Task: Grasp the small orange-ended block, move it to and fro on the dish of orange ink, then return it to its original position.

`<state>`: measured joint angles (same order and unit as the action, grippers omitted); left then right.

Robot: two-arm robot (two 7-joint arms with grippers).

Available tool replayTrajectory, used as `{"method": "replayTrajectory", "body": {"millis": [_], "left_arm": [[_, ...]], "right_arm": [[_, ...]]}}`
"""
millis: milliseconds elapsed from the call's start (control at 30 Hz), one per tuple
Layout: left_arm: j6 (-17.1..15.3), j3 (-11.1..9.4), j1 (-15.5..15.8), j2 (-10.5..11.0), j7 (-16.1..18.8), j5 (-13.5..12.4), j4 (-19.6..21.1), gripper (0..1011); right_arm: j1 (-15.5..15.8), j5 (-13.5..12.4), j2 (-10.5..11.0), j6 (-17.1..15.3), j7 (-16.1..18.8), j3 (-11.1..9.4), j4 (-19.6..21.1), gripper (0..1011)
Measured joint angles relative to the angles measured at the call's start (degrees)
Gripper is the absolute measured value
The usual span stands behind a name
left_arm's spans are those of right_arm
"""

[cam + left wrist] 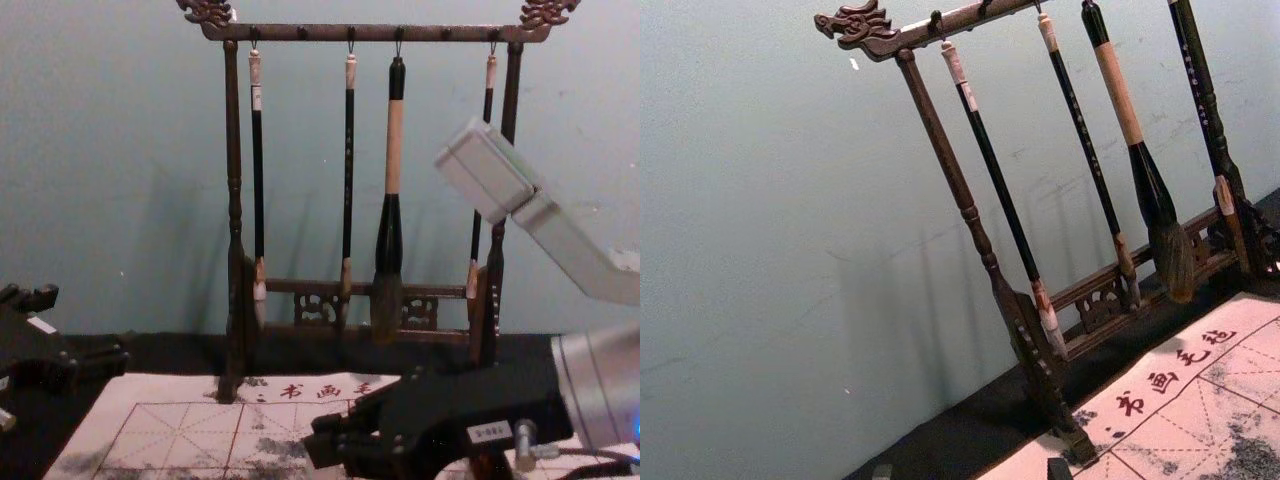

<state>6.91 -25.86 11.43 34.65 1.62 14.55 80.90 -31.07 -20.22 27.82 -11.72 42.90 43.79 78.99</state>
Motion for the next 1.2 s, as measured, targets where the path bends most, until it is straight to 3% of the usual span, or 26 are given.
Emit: {"method": "replayTrajectory", "body": {"millis": [600, 1200], "left_arm": [[0.0, 0.0, 0.0, 0.0, 0.0, 0.0, 0.0, 1001], [0.0, 0.0, 0.0, 0.0, 0.0, 0.0, 0.0, 1001]], "right_arm": [[-0.7, 1.2, -1.1, 0.0, -1.8, -0.7, -2.1, 119], [-0.2, 1.3, 0.6, 0.2, -1.3, -2.1, -1.9, 119]]}}
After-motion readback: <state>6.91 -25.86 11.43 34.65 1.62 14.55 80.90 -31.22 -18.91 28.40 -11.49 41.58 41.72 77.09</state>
